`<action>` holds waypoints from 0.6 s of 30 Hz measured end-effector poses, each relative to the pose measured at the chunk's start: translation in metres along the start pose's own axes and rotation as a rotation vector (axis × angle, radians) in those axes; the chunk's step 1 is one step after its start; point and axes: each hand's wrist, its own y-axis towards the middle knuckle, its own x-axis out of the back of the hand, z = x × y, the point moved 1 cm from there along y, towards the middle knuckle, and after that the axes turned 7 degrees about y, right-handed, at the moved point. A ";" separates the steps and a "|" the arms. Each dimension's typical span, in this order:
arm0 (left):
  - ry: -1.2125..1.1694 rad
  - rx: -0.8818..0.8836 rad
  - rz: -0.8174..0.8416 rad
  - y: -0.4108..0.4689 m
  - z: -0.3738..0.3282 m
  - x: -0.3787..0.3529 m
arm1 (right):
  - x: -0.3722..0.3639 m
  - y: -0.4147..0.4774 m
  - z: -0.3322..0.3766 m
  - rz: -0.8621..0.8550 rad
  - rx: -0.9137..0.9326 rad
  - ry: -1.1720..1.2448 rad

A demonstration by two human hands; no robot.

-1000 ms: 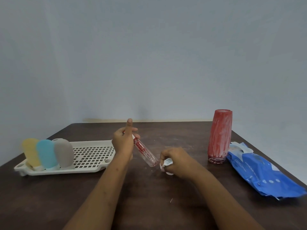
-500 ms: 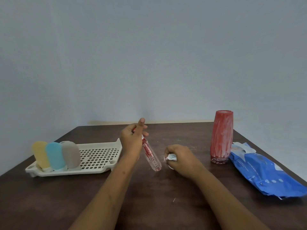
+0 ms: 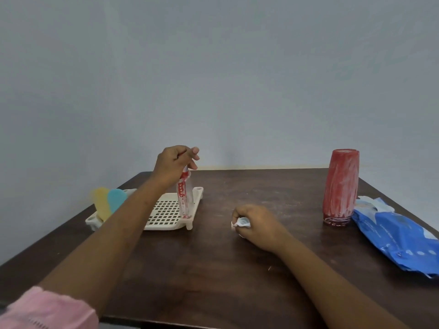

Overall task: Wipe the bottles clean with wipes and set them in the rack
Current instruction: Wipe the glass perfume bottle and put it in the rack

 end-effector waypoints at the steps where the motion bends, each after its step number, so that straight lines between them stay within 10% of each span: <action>1: 0.024 0.001 0.019 0.001 0.004 0.005 | -0.003 0.002 0.003 0.003 0.007 -0.009; 18: 0.320 -0.027 0.145 0.009 0.064 0.038 | -0.034 0.025 0.009 -0.005 0.049 -0.151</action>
